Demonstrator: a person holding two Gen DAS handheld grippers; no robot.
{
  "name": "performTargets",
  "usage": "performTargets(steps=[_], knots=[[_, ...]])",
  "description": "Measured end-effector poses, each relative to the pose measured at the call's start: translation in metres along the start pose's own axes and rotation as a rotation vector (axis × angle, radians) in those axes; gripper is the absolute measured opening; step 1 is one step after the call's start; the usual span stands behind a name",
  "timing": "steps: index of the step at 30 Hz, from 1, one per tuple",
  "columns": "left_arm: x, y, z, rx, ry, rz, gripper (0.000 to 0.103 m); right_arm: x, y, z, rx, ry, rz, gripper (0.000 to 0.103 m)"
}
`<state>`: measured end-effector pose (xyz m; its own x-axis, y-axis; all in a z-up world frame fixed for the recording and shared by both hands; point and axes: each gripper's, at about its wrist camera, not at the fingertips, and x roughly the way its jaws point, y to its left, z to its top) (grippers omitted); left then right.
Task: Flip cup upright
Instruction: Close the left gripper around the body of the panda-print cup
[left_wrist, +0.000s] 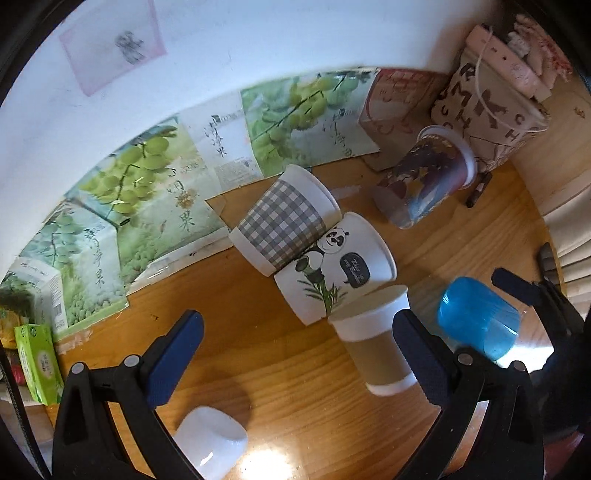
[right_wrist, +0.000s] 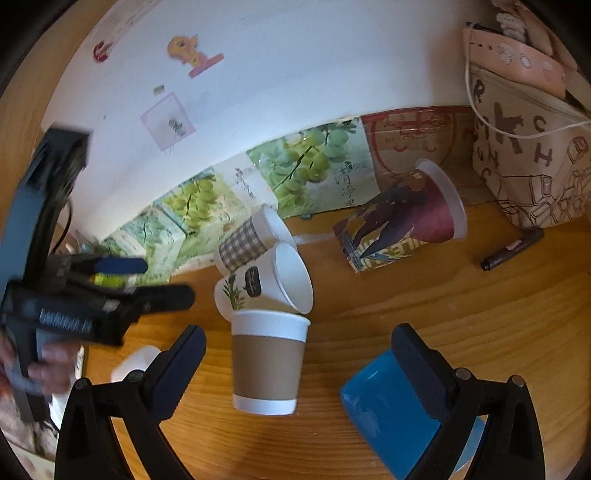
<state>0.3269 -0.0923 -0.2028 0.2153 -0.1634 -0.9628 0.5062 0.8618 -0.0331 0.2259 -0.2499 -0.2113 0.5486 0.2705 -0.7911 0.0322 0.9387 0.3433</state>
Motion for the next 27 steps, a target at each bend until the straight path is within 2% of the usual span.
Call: performTargets(steps=[8, 15, 19, 27], knots=[[0.030, -0.003, 0.018, -0.039, 0.088, -0.040, 0.102, 0.007, 0.002, -0.018, -0.062, -0.001, -0.031, 0.102], [0.049, 0.003, 0.026, -0.197, 0.135, -0.127, 0.102, 0.008, 0.000, -0.027, -0.077, 0.008, -0.047, 0.102], [0.056, 0.003, 0.028, -0.245, 0.144, -0.142, 0.102, 0.007, -0.003, -0.027, -0.092, 0.004, -0.067, 0.102], [0.078, 0.008, 0.028, -0.404, 0.195, -0.187, 0.102, 0.008, -0.007, -0.027, -0.106, 0.008, -0.074, 0.102]])
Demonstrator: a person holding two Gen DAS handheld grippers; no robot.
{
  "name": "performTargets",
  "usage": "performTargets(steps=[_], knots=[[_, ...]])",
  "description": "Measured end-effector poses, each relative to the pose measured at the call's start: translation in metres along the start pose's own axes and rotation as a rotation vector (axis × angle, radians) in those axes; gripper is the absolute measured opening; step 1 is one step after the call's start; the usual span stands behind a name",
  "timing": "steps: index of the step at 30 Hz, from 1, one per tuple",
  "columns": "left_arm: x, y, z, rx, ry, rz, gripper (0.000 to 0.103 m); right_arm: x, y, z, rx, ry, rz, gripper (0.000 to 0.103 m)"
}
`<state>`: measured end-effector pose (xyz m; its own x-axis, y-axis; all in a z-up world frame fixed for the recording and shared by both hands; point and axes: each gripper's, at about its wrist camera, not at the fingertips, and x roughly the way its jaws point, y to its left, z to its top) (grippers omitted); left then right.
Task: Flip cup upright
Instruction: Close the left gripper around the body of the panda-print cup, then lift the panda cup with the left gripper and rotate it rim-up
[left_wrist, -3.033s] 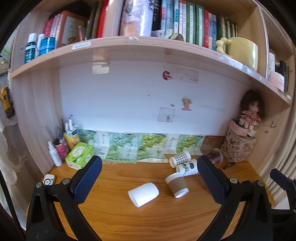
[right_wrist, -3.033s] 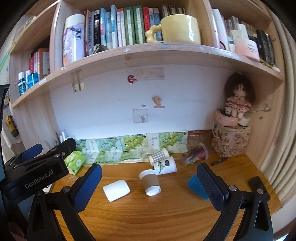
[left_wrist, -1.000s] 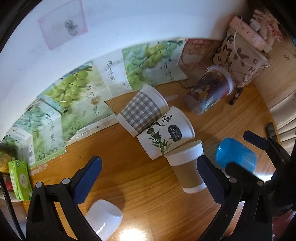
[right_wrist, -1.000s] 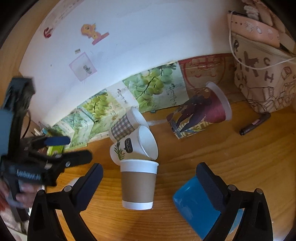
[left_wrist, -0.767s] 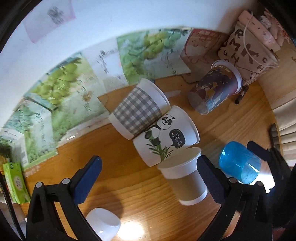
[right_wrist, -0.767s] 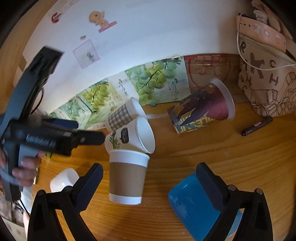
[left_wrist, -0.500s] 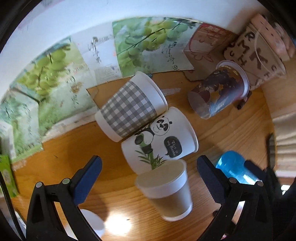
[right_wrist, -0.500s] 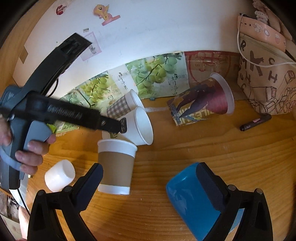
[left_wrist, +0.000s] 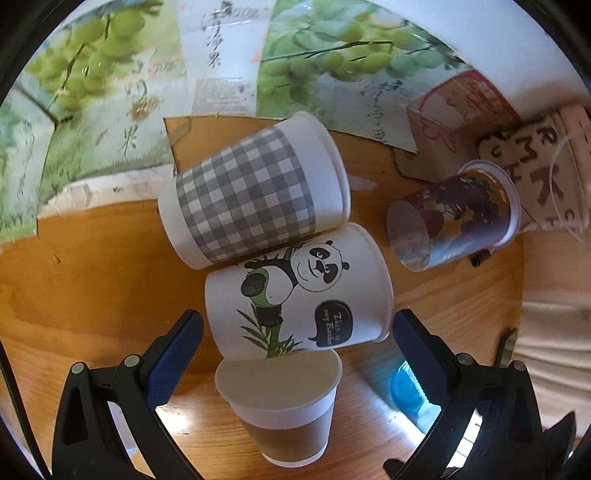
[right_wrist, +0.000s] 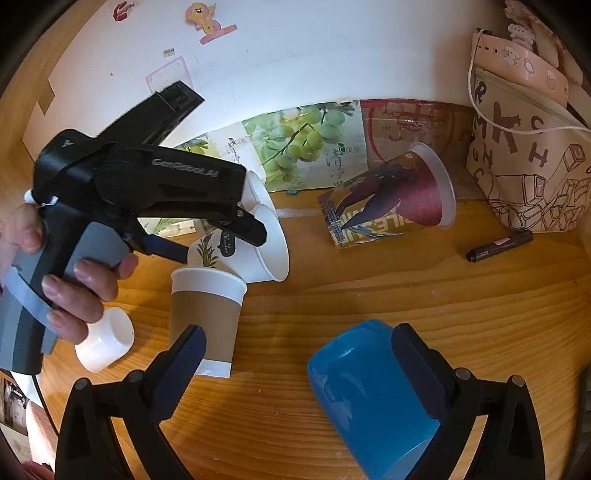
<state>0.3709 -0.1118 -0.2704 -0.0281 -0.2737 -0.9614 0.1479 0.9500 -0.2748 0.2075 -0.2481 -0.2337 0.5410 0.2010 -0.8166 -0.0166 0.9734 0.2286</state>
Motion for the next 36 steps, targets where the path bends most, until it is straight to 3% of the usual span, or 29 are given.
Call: performTargets(steps=[3, 7, 13, 21, 28, 36], knots=[[0.004, -0.002, 0.001, -0.013, 0.002, 0.013, 0.101, 0.000, -0.001, 0.000, 0.003, 0.001, 0.003, 0.102], [0.012, 0.002, 0.002, -0.061, 0.025, -0.014, 0.089, 0.001, -0.001, 0.000, 0.001, 0.004, 0.006, 0.102], [0.007, 0.011, 0.003, -0.097, 0.030, -0.035, 0.089, 0.001, -0.001, -0.001, -0.009, 0.011, 0.014, 0.102], [-0.028, 0.016, -0.002, -0.141, -0.047, -0.071, 0.089, -0.006, 0.000, -0.003, -0.012, 0.018, 0.035, 0.102], [-0.061, 0.031, -0.028, -0.287, -0.081, -0.169, 0.089, -0.021, 0.004, -0.003, 0.032, 0.014, 0.099, 0.102], [-0.081, 0.031, -0.081, -0.463, -0.119, -0.308, 0.089, -0.040, 0.011, -0.011, 0.077, 0.023, 0.179, 0.102]])
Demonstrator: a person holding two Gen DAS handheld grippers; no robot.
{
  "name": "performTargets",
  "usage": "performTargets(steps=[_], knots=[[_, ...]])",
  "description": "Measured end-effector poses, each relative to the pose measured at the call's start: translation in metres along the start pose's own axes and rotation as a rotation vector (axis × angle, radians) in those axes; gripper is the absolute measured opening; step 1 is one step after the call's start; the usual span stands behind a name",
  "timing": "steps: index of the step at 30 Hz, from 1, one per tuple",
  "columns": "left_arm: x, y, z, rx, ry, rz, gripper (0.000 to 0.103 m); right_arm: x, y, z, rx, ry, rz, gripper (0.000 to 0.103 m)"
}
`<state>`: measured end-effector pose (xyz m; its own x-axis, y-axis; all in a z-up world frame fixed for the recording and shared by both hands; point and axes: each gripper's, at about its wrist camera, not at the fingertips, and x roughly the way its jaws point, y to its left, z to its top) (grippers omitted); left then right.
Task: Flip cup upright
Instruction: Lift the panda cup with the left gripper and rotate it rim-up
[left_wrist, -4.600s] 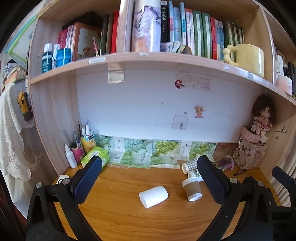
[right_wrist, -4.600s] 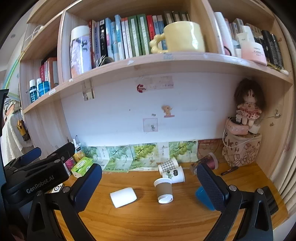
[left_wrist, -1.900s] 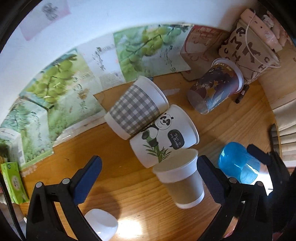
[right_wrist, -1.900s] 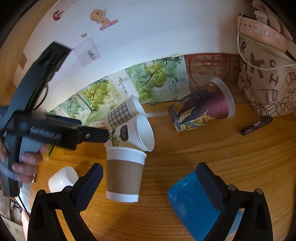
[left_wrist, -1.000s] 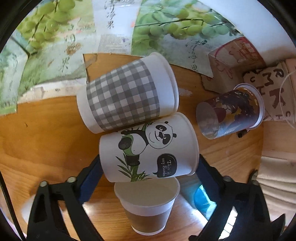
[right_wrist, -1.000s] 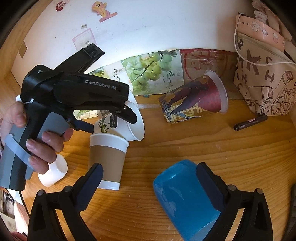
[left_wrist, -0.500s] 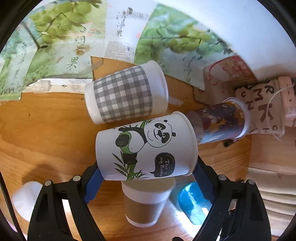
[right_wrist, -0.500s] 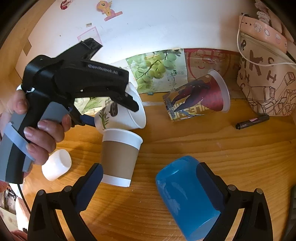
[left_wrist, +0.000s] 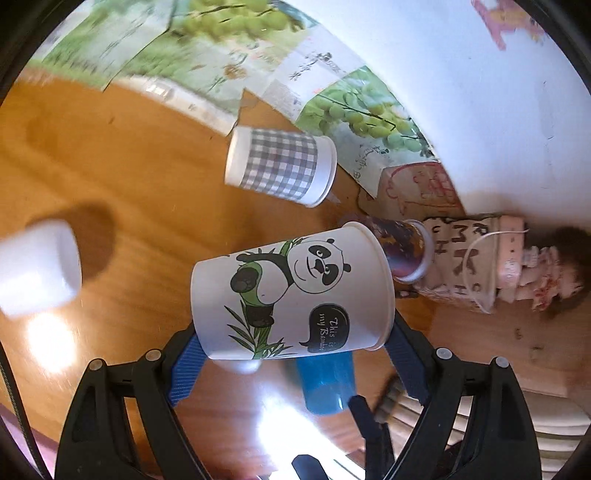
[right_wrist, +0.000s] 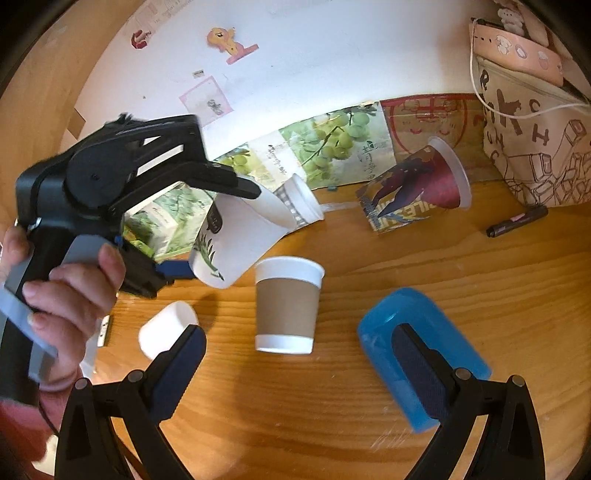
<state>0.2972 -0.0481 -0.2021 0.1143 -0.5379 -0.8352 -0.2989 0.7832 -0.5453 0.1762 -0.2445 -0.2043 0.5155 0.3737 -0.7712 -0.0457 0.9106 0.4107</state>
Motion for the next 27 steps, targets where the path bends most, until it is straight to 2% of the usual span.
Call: performTargets(steps=[7, 13, 18, 25, 27], knots=[[-0.014, 0.038, -0.037, -0.147, 0.014, -0.057, 0.089, -0.016, 0.007, -0.016, -0.001, 0.010, 0.010, 0.102], [-0.007, 0.078, -0.067, -0.283, 0.036, -0.085, 0.089, -0.026, -0.004, -0.034, 0.077, 0.046, 0.029, 0.102], [0.004, 0.115, -0.094, -0.393, 0.079, -0.094, 0.089, -0.027, -0.008, -0.044, 0.128, 0.058, 0.000, 0.102], [0.009, 0.140, -0.115, -0.465, 0.095, -0.097, 0.089, -0.016, 0.003, -0.065, 0.132, 0.117, 0.004, 0.102], [0.011, 0.144, -0.120, -0.477, 0.089, -0.069, 0.089, -0.012, 0.008, -0.072, 0.120, 0.140, 0.005, 0.102]])
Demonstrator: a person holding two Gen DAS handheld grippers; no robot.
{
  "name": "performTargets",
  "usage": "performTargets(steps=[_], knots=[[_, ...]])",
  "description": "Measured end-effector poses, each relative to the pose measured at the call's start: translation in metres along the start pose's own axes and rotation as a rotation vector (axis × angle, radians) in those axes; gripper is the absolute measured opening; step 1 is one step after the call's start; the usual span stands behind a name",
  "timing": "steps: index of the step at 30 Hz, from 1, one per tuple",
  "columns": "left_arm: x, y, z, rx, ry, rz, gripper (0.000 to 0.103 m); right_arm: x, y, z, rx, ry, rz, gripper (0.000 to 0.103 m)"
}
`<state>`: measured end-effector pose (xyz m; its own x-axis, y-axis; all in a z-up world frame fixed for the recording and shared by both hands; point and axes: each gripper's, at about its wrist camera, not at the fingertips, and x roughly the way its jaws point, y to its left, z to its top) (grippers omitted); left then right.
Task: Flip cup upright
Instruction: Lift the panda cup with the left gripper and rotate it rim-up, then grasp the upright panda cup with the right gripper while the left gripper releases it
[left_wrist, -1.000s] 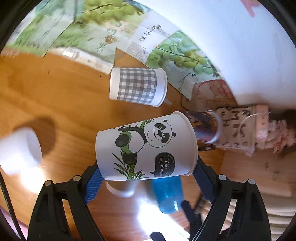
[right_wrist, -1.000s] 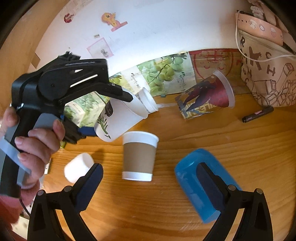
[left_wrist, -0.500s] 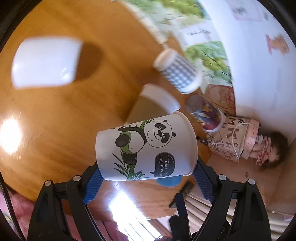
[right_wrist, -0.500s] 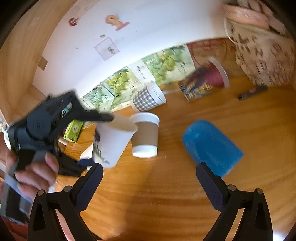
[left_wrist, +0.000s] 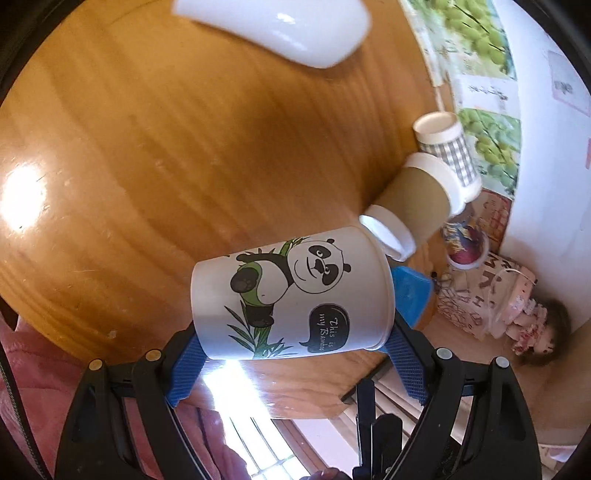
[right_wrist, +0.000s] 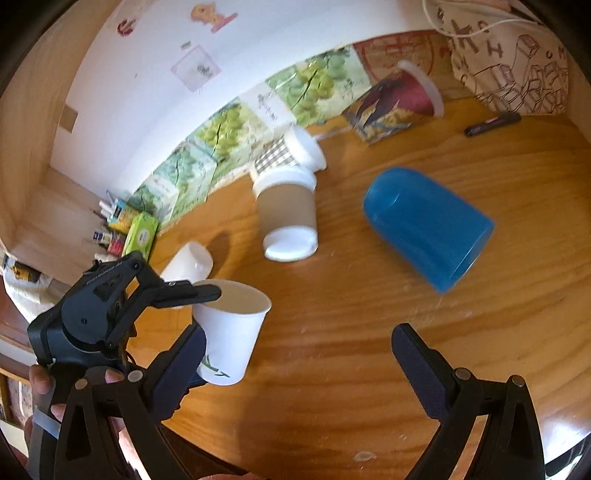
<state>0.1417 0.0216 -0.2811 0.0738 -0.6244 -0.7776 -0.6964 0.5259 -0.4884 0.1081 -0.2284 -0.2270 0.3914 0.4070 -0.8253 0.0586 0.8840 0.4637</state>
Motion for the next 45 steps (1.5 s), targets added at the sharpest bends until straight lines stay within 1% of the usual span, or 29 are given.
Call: performTargets(steps=[2, 6, 10, 15, 19, 22, 25, 29, 34, 36, 39, 42, 45], knots=[[0.000, 0.005, 0.000, -0.004, -0.007, 0.012, 0.089, 0.004, 0.003, -0.006, -0.008, 0.020, 0.002, 0.102], [0.004, 0.014, -0.002, -0.026, 0.003, 0.005, 0.089, 0.013, 0.007, -0.016, -0.018, 0.059, 0.004, 0.102], [0.005, 0.016, -0.003, -0.025, 0.006, 0.009, 0.090, 0.019, 0.005, -0.019, -0.013, 0.094, 0.008, 0.102], [0.001, 0.012, -0.002, 0.010, -0.007, 0.001, 0.094, 0.023, 0.004, -0.019, -0.008, 0.111, 0.017, 0.102], [-0.003, 0.003, -0.004, 0.069, -0.016, 0.016, 0.094, 0.025, 0.002, -0.017, 0.006, 0.117, 0.029, 0.102], [-0.010, -0.005, -0.006, 0.138, -0.035, 0.045, 0.094, 0.028, 0.001, -0.016, 0.026, 0.121, 0.046, 0.102], [-0.021, -0.014, -0.009, 0.237, -0.075, 0.093, 0.094, 0.033, 0.001, -0.014, 0.057, 0.127, 0.069, 0.102], [-0.042, -0.024, -0.012, 0.399, -0.152, 0.156, 0.094, 0.040, 0.002, -0.016, 0.118, 0.133, 0.103, 0.102], [-0.066, -0.033, -0.012, 0.553, -0.247, 0.190, 0.094, 0.050, 0.006, -0.022, 0.206, 0.127, 0.130, 0.102], [-0.078, -0.035, -0.013, 0.642, -0.309, 0.221, 0.094, 0.054, 0.007, -0.025, 0.253, 0.117, 0.140, 0.102], [-0.090, -0.035, -0.014, 0.754, -0.369, 0.257, 0.094, 0.059, 0.009, -0.031, 0.323, 0.096, 0.145, 0.102], [-0.097, -0.035, -0.011, 0.834, -0.397, 0.270, 0.094, 0.063, 0.011, -0.035, 0.398, 0.066, 0.151, 0.102], [-0.107, -0.033, -0.008, 0.928, -0.427, 0.272, 0.094, 0.065, 0.011, -0.039, 0.455, 0.024, 0.134, 0.102]])
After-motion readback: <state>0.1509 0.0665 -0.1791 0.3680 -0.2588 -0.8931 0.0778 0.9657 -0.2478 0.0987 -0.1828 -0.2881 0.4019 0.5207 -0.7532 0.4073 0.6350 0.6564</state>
